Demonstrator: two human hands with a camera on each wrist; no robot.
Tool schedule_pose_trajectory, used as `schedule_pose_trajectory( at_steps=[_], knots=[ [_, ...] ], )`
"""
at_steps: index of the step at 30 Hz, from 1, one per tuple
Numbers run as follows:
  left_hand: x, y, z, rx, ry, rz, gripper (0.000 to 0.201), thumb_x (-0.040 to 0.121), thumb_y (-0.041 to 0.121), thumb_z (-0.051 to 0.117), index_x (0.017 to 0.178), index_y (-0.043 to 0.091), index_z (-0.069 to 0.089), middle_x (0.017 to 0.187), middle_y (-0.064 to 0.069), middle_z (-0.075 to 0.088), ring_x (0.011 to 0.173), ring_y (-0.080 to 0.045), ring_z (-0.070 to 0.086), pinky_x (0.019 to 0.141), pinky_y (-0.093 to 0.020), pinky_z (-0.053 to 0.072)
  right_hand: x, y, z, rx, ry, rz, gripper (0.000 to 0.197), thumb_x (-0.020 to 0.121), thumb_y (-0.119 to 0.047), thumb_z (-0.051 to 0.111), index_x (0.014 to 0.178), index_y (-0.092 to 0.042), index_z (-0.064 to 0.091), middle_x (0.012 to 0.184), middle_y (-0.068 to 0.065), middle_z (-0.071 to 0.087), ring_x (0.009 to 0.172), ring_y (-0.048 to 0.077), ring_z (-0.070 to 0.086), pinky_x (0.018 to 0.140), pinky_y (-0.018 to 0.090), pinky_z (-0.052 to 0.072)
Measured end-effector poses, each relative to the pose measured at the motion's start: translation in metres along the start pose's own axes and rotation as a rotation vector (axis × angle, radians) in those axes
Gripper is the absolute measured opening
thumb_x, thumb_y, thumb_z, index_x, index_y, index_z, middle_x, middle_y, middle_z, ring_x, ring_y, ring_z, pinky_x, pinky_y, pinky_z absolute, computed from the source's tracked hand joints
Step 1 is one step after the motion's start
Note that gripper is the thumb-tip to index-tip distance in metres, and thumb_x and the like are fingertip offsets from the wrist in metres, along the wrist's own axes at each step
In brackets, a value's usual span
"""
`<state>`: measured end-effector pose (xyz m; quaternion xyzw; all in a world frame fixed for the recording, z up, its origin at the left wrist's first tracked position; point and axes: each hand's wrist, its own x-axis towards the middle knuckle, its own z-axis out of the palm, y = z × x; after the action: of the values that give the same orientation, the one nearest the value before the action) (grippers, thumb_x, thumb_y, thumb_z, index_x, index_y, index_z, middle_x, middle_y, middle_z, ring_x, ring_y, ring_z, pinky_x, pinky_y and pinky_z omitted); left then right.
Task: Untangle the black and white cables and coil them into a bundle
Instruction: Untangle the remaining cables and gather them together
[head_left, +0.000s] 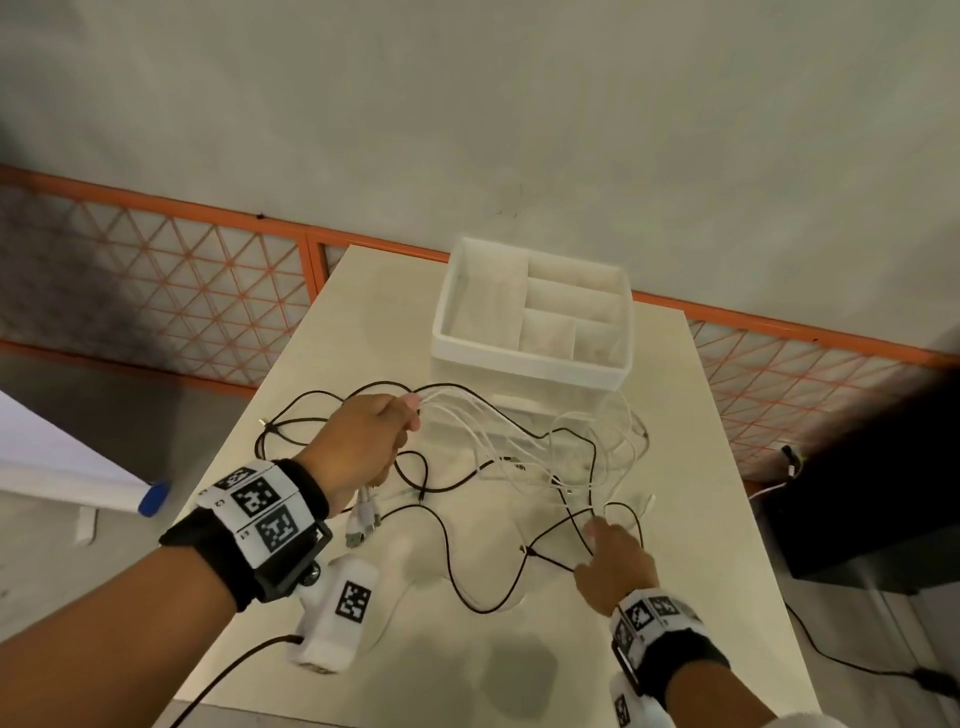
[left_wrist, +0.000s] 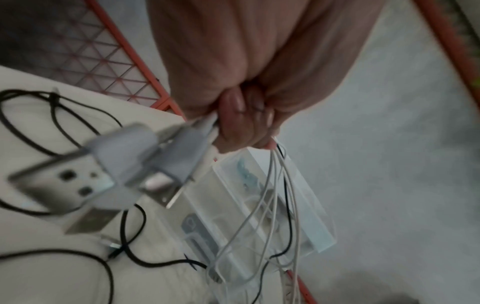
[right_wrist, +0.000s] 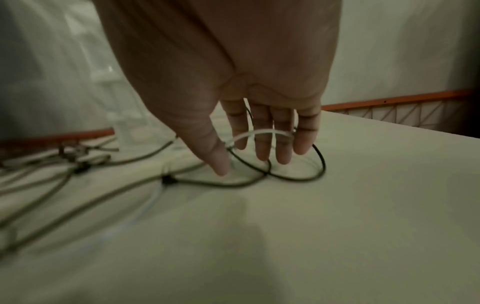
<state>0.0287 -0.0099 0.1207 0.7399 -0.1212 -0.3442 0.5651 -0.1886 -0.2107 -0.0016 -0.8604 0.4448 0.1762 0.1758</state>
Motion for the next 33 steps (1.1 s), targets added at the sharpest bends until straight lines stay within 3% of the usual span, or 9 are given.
schedule_pose_trajectory(
  at_steps=[2, 6, 11, 15, 19, 24, 28, 31, 33],
  knots=[
    [-0.001, 0.006, 0.0, -0.102, 0.018, -0.019, 0.031, 0.105, 0.025, 0.042, 0.08, 0.01, 0.053, 0.047, 0.008, 0.03, 0.037, -0.007, 0.021, 0.035, -0.019, 0.018, -0.001, 0.003, 0.013, -0.093, 0.007, -0.019, 0.052, 0.087, -0.017, 0.057, 0.137, -0.022, 0.044, 0.134, 0.003, 0.052, 0.124, 0.025, 0.053, 0.103, 0.037, 0.044],
    [0.002, 0.012, -0.003, -0.174, 0.047, -0.02, 0.032, 0.106, 0.026, 0.04, 0.082, 0.01, 0.054, 0.047, 0.009, 0.03, 0.037, -0.007, 0.021, 0.036, -0.018, 0.019, -0.002, 0.006, 0.018, -0.098, 0.005, -0.064, 0.036, 0.087, -0.012, 0.051, 0.121, -0.024, 0.053, 0.121, -0.001, 0.059, 0.113, 0.022, 0.06, 0.097, 0.034, 0.041],
    [0.003, 0.015, -0.003, -0.165, 0.047, -0.042, 0.027, 0.103, 0.027, 0.047, 0.086, 0.008, 0.055, 0.046, 0.009, 0.03, 0.037, -0.008, 0.021, 0.036, -0.019, 0.019, -0.005, -0.011, -0.029, 0.059, 0.35, -0.204, 0.015, 0.088, -0.026, 0.056, 0.094, -0.027, 0.07, 0.093, -0.006, 0.064, 0.095, 0.019, 0.06, 0.079, 0.033, 0.03],
    [0.005, 0.015, -0.003, -0.194, 0.057, -0.053, 0.028, 0.101, 0.028, 0.052, 0.082, 0.008, 0.054, 0.043, 0.01, 0.03, 0.036, -0.007, 0.021, 0.034, -0.019, 0.018, -0.007, -0.019, -0.078, 0.293, 0.583, -0.426, 0.016, 0.085, -0.015, 0.068, 0.091, -0.029, 0.075, 0.089, -0.005, 0.065, 0.085, 0.018, 0.06, 0.077, 0.035, 0.046],
    [0.007, 0.013, -0.006, -0.212, 0.073, -0.074, 0.028, 0.101, 0.028, 0.052, 0.081, 0.009, 0.054, 0.041, 0.011, 0.03, 0.036, -0.007, 0.021, 0.034, -0.018, 0.018, -0.009, -0.022, -0.092, 0.297, 0.515, -0.47, 0.015, 0.087, -0.012, 0.071, 0.09, -0.025, 0.078, 0.088, -0.002, 0.062, 0.069, 0.011, 0.06, 0.071, 0.028, 0.05],
    [0.009, 0.015, -0.016, -0.3, 0.128, -0.084, 0.028, 0.102, 0.027, 0.051, 0.08, 0.01, 0.053, 0.042, 0.01, 0.032, 0.036, -0.007, 0.022, 0.033, -0.019, 0.018, -0.014, -0.015, -0.1, 0.202, 0.249, -0.391, 0.014, 0.08, -0.023, 0.076, 0.073, -0.03, 0.067, 0.082, -0.012, 0.068, 0.081, 0.008, 0.062, 0.068, 0.015, 0.043],
    [0.009, 0.018, -0.015, -0.355, 0.098, -0.077, 0.026, 0.102, 0.023, 0.05, 0.079, 0.011, 0.05, 0.049, 0.006, 0.032, 0.037, -0.008, 0.022, 0.032, -0.018, 0.018, -0.026, -0.025, -0.11, 0.355, 0.193, -0.418, 0.017, 0.081, -0.022, 0.078, 0.068, -0.025, 0.068, 0.065, -0.012, 0.066, 0.062, -0.005, 0.059, 0.055, 0.006, 0.04],
    [0.007, 0.017, -0.01, -0.343, 0.073, -0.076, 0.024, 0.102, 0.02, 0.049, 0.079, 0.011, 0.05, 0.053, 0.004, 0.033, 0.038, -0.008, 0.023, 0.033, -0.018, 0.018, -0.033, -0.032, -0.115, 0.479, 0.17, -0.473, 0.012, 0.084, -0.023, 0.077, 0.073, -0.027, 0.075, 0.074, -0.014, 0.072, 0.072, -0.007, 0.062, 0.067, 0.008, 0.043],
    [0.006, 0.017, -0.008, -0.34, 0.071, -0.071, 0.024, 0.102, 0.02, 0.049, 0.079, 0.011, 0.051, 0.054, 0.004, 0.033, 0.039, -0.008, 0.023, 0.033, -0.018, 0.019, -0.039, -0.037, -0.107, 0.416, 0.036, -0.541, 0.008, 0.087, -0.026, 0.075, 0.088, -0.033, 0.079, 0.091, -0.019, 0.074, 0.086, -0.008, 0.064, 0.078, 0.011, 0.045]
  ],
)
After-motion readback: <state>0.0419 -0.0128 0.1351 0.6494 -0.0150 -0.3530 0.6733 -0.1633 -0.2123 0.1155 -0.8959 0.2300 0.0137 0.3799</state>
